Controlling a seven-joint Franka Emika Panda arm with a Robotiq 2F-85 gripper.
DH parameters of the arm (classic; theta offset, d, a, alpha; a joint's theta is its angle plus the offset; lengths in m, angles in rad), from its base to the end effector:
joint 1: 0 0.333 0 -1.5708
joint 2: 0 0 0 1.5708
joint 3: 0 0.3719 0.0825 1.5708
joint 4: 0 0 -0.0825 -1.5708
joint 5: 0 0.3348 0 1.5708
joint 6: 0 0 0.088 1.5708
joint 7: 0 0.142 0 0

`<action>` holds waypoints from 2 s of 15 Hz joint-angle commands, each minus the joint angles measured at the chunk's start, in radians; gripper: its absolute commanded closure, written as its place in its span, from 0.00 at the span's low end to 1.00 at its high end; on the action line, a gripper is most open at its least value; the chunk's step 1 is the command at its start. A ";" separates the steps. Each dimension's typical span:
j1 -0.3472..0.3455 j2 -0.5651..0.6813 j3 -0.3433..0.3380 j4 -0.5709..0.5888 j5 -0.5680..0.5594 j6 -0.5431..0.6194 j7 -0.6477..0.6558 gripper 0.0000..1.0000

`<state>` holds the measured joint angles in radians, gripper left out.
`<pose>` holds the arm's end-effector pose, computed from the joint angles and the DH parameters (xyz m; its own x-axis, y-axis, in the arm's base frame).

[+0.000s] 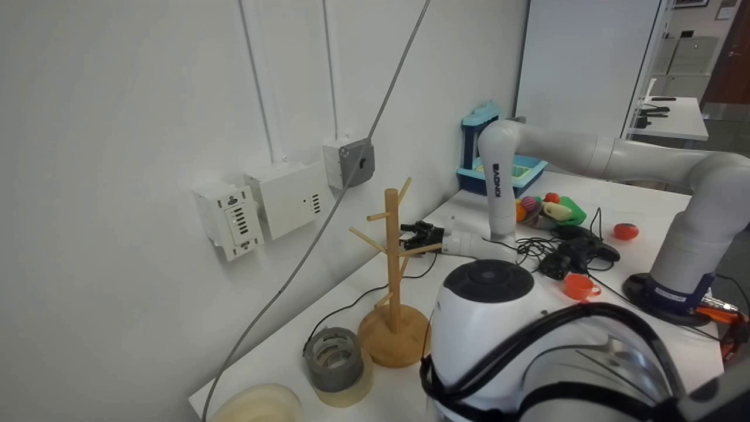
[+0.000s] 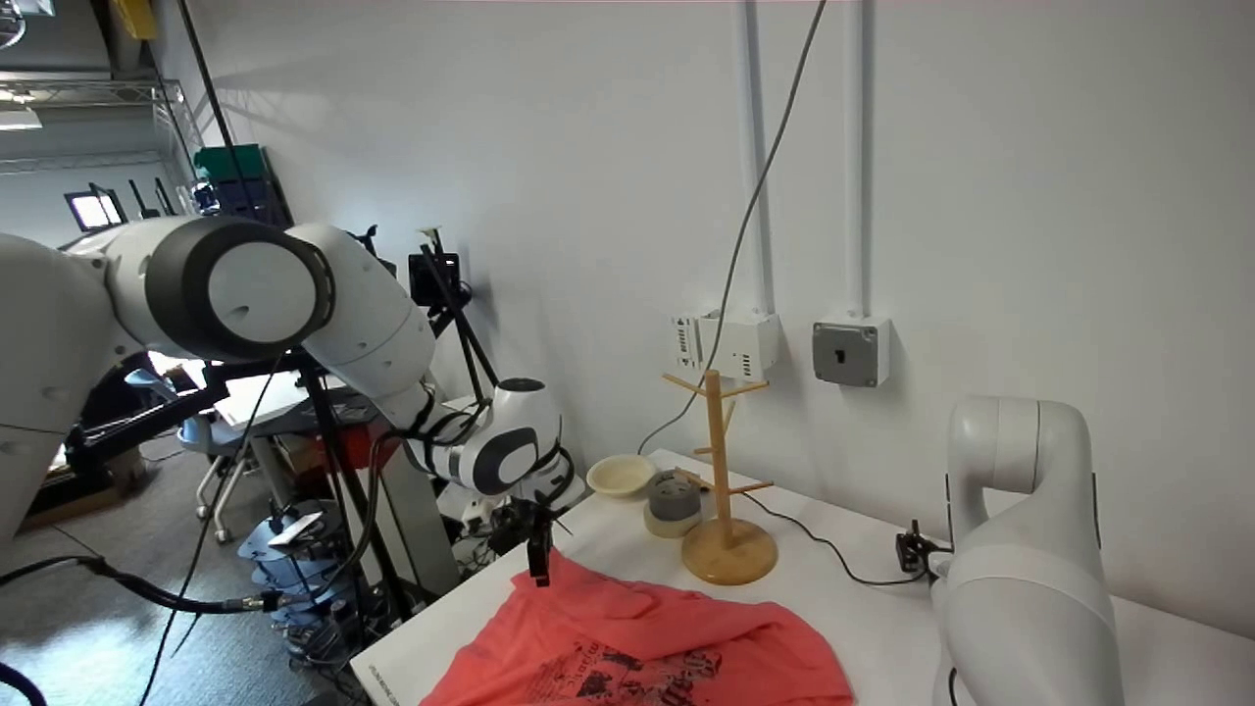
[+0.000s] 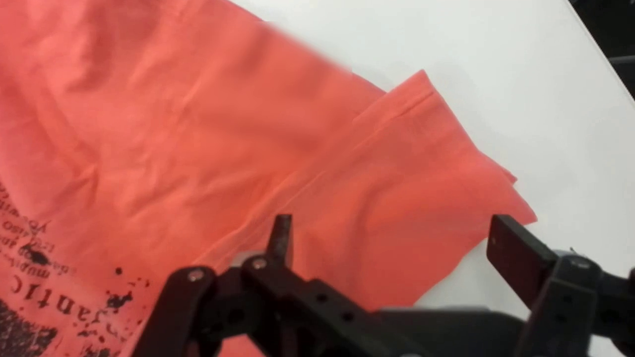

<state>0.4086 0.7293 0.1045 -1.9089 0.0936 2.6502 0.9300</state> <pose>0.5546 0.3057 0.1630 0.8631 -0.4975 -0.0875 -0.5036 -0.8607 -0.0741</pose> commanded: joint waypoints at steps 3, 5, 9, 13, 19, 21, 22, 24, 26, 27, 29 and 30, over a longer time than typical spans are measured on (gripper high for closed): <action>0.024 0.079 -0.012 0.126 0.025 -0.045 0.029 0.00; 0.033 0.103 -0.017 0.157 0.022 -0.056 0.044 0.00; 0.044 0.154 -0.020 0.210 0.020 -0.080 0.072 0.09; 0.062 0.209 -0.033 0.267 0.005 -0.107 0.089 0.15; 0.078 0.237 -0.050 0.331 -0.006 -0.169 0.098 0.54; 0.082 0.232 -0.055 0.336 -0.011 -0.180 0.101 0.70; 0.084 0.228 -0.058 0.335 -0.012 -0.184 0.103 0.77; 0.089 0.209 -0.061 0.317 -0.017 -0.183 0.100 0.93; 0.089 0.180 -0.060 0.283 -0.024 -0.170 0.092 1.00; 0.086 0.159 -0.057 0.257 -0.024 -0.156 0.087 0.97; 0.080 0.120 -0.054 0.212 -0.023 -0.140 0.078 0.96; 0.076 0.101 -0.052 0.191 -0.024 -0.135 0.072 0.96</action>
<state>0.4830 0.9076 0.0602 -1.6325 0.0831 2.4928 1.0044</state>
